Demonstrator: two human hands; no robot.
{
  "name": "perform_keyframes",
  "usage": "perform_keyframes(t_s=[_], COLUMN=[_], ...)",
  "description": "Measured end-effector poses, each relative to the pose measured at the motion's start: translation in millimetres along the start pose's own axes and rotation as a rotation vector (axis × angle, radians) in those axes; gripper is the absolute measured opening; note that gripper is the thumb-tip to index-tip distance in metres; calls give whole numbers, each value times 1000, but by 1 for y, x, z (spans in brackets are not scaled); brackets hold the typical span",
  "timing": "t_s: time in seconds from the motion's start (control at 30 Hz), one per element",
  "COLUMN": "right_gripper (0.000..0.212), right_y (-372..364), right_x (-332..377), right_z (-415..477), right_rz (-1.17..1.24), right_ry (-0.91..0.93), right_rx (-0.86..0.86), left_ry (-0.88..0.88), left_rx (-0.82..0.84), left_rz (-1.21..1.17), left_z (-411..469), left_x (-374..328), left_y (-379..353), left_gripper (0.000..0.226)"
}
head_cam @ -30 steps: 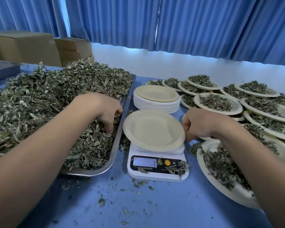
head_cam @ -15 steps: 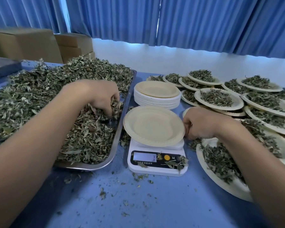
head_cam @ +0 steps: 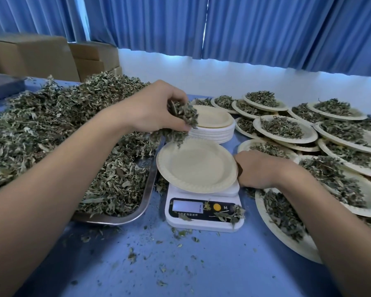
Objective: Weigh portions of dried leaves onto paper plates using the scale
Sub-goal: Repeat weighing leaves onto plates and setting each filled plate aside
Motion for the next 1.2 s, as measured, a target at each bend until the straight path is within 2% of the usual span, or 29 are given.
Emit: perform_keyframes(t_s=[0.1,0.2,0.27,0.33,0.43,0.5,0.6,0.73,0.97,1.07,1.13,1.2], right_gripper=[13,16,19,20,19,19,19,17,16,6,14,19], right_y=[0,1,2,2,4,4,5,5,7,12,23,42], right_x=[1,-2,-3,-4,-5,-5,-5,-5,-5,-13,-20,-20], right_z=[-1,0,-1,-2,-4,-5,-4,-4,-4,-10,-16,-21], right_rz=[9,64,95,111,127,140,145,138,168,264,310,329], right_ry=[-11,-35,-38,-38,-49,-55,-43,-43,-62,-117,-146,-138], right_rx=[9,2,-2,-1,-1,2,4,11,12,-8,-95,-262], left_ry=[-18,1,14,15,94,234,457,492,433,310,252,242], left_rx=[72,256,280,228,219,301,436,532,487,295,194,219], left_rz=[-122,-134,-113,-10,293,483,542,643,599,518,373,277], left_z=[2,0,1,3,7,6,0,-1,2,7,10,10], left_x=[-6,-6,-2,5,28,52,81,93,85,72,62,54], left_y=[-20,-33,-27,-13,6,13,12,-1,-9,3,6,2], left_gripper=[33,45,42,31,24,27,39,46,29,13,5,8])
Point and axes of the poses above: each hand's wrist, its own z-axis towards the middle knuckle, its own y-axis out of the back of the hand, x = y × z, the point moved 4 cm from there along z, towards the middle knuckle, and after that the axes turned 4 degrees about -z, right-handed, at the moved point
